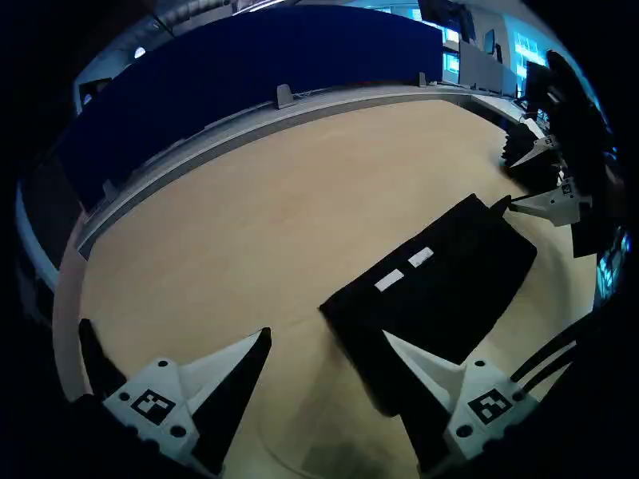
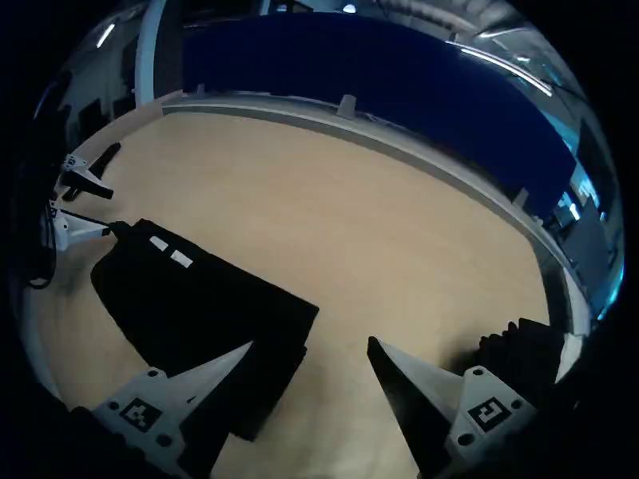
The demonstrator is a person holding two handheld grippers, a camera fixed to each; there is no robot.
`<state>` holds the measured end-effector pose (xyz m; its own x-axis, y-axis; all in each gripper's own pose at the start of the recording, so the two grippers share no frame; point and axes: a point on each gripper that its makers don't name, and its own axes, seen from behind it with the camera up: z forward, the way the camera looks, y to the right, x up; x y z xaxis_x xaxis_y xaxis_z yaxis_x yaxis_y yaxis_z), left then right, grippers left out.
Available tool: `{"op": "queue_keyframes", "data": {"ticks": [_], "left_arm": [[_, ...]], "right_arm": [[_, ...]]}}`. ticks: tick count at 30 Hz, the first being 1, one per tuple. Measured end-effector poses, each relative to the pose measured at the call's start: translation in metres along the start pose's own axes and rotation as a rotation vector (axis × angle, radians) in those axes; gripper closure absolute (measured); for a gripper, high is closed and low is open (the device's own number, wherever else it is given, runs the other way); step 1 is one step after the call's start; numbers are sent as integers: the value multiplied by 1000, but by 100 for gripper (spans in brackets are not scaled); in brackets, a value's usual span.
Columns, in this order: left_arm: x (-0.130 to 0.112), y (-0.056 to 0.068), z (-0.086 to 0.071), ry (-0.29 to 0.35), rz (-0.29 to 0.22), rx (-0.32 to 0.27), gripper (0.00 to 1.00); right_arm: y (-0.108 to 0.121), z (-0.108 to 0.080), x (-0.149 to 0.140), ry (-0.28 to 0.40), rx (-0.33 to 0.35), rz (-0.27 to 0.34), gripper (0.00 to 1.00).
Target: Fold towel
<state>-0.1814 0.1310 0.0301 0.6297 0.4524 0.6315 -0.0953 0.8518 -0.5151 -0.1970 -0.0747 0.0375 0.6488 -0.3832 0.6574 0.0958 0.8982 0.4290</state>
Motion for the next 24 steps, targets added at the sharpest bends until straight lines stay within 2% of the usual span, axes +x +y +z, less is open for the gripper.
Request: {"op": "queue_keyframes", "data": {"ticks": [9,18,24], "left_arm": [[2,-4,-3,10,-10,9,7],[-4,-5,-18,10,-24,16,7],[-15,-10,-36,17,-80,36,7]], "right_arm": [[0,-5,2,5,-2,0,0],[-8,-9,3,11,16,-12,0],[-26,-13,7,20,46,-25,0]]}}
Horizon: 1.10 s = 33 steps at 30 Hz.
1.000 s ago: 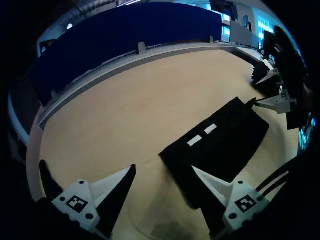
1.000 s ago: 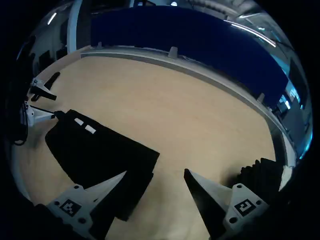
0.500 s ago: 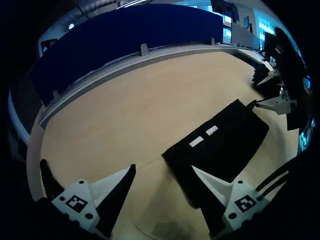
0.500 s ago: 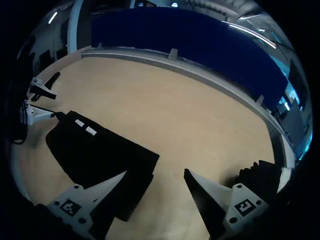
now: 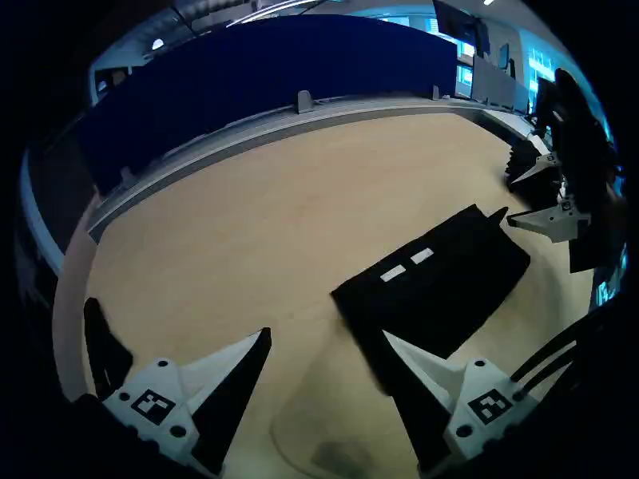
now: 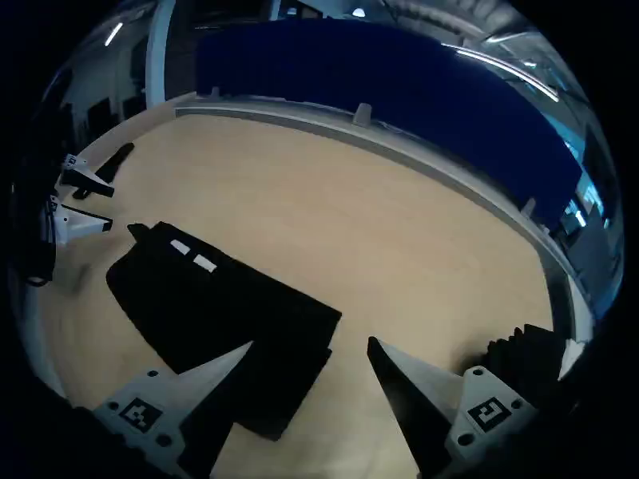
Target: Fold towel
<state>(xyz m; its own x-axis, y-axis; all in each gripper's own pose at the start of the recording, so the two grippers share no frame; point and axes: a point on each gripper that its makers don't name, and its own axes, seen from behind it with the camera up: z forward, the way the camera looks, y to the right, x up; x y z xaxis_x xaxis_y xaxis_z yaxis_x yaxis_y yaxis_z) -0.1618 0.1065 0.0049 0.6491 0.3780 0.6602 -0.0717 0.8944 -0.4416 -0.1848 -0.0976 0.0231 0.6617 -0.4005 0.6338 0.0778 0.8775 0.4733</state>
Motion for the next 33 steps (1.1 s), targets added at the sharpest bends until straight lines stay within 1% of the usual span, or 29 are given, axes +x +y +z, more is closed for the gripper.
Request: {"op": "queue_keyframes", "data": {"ticks": [3,9,19,28,33], "left_arm": [[-11,-6,-12,-8,-35,22,7],[-41,-18,-38,-27,-96,74,7],[-93,-27,-82,-55,-187,147,7],[-121,-33,-112,-58,-268,202,7],[-134,-39,-124,-61,-303,232,7]], "right_arm": [[-13,-2,4,8,19,-14,0],[-46,0,11,20,69,-39,0],[-101,12,23,26,157,-92,0],[-141,19,31,29,226,-129,0],[-159,24,32,22,254,-148,0]]}}
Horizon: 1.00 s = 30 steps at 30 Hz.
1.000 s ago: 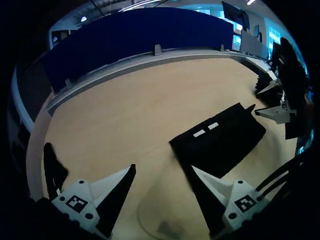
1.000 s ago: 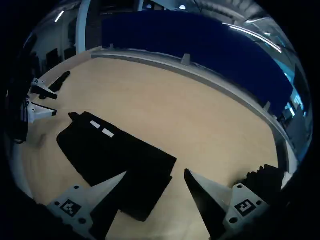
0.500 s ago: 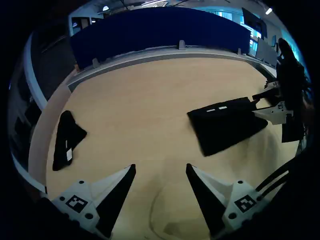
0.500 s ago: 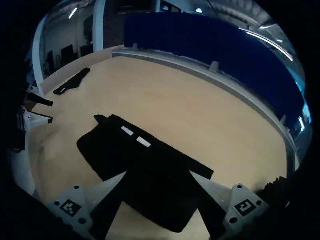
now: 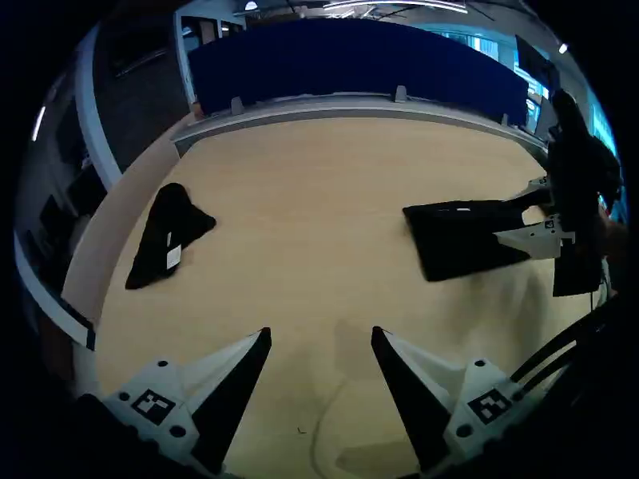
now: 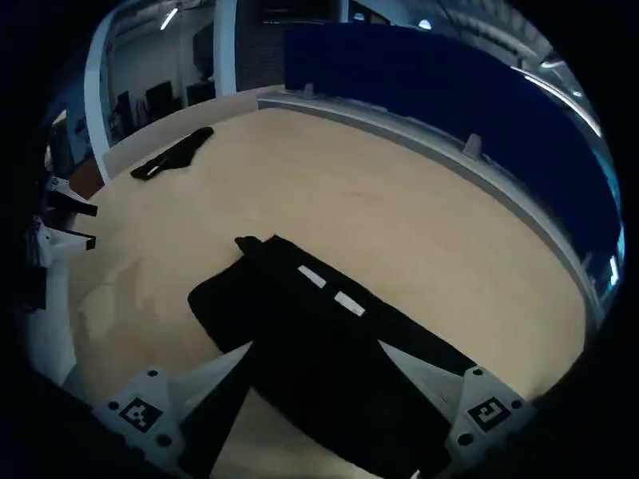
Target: Fold towel
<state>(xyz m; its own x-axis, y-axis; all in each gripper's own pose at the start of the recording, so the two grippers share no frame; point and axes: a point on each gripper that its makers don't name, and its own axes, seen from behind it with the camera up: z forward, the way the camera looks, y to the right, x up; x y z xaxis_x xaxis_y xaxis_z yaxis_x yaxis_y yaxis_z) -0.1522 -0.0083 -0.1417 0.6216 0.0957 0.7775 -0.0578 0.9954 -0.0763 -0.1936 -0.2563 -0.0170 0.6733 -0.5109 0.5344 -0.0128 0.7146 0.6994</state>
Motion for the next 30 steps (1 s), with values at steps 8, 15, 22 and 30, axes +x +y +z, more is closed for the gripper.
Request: {"op": "queue_keyframes", "data": {"ticks": [8,15,22,30], "left_arm": [[-10,-10,-9,1,-42,24,7],[-12,-12,-10,0,-52,27,7],[-16,-12,-8,-3,-60,29,7],[-19,-15,-7,-6,-67,35,7]], "right_arm": [[-17,8,0,-15,37,-22,0],[-13,16,-2,-29,36,-23,0],[-2,25,1,-30,19,-17,0],[3,27,10,-17,10,-31,0]]}}
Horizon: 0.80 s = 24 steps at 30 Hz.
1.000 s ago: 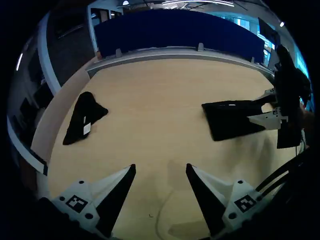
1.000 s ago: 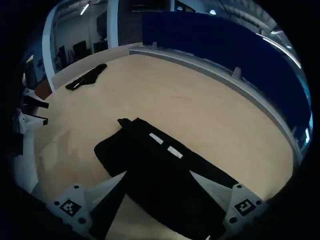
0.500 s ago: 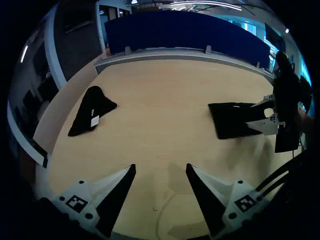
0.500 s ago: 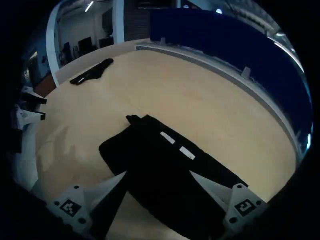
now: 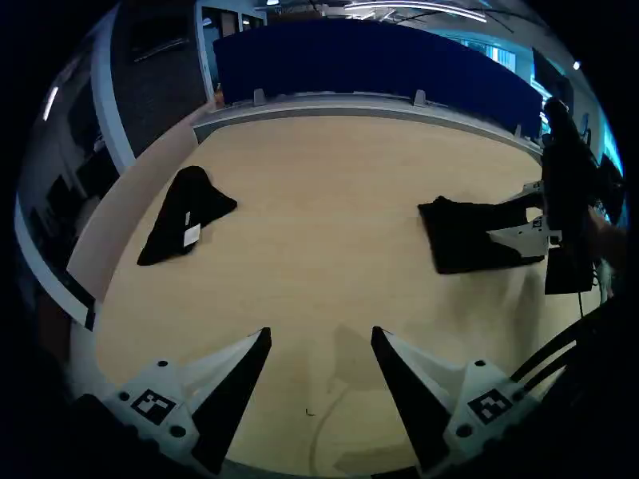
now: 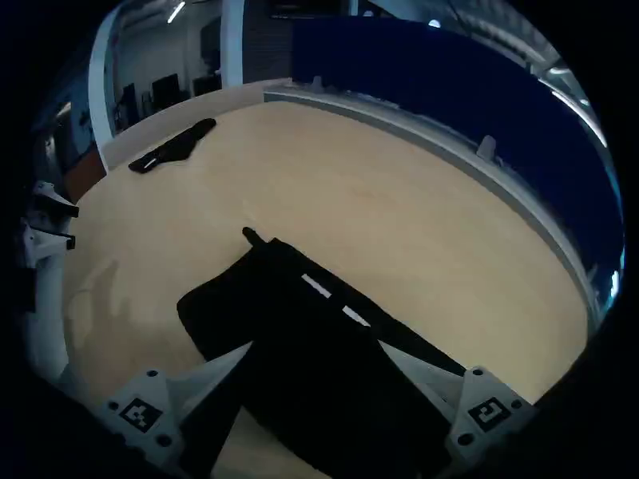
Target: Fold towel
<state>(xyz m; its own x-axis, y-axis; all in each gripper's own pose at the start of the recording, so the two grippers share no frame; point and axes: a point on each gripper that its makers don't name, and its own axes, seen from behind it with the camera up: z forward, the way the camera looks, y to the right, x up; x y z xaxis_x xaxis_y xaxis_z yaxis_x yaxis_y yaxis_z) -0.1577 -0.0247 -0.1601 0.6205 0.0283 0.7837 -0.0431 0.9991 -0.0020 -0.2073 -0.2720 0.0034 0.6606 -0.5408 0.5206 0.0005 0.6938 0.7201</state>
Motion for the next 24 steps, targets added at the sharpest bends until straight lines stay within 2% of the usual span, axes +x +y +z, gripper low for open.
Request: {"op": "queue_keyframes", "data": {"ticks": [12,18,24], "left_arm": [[1,-2,-5,2,-3,5,7],[3,-1,-5,6,1,3,7],[7,-1,-9,12,2,4,7]], "right_arm": [[0,-7,-1,4,0,-7,0],[7,-21,-16,-5,-12,4,0],[23,-43,-43,-25,-36,30,0]]}}
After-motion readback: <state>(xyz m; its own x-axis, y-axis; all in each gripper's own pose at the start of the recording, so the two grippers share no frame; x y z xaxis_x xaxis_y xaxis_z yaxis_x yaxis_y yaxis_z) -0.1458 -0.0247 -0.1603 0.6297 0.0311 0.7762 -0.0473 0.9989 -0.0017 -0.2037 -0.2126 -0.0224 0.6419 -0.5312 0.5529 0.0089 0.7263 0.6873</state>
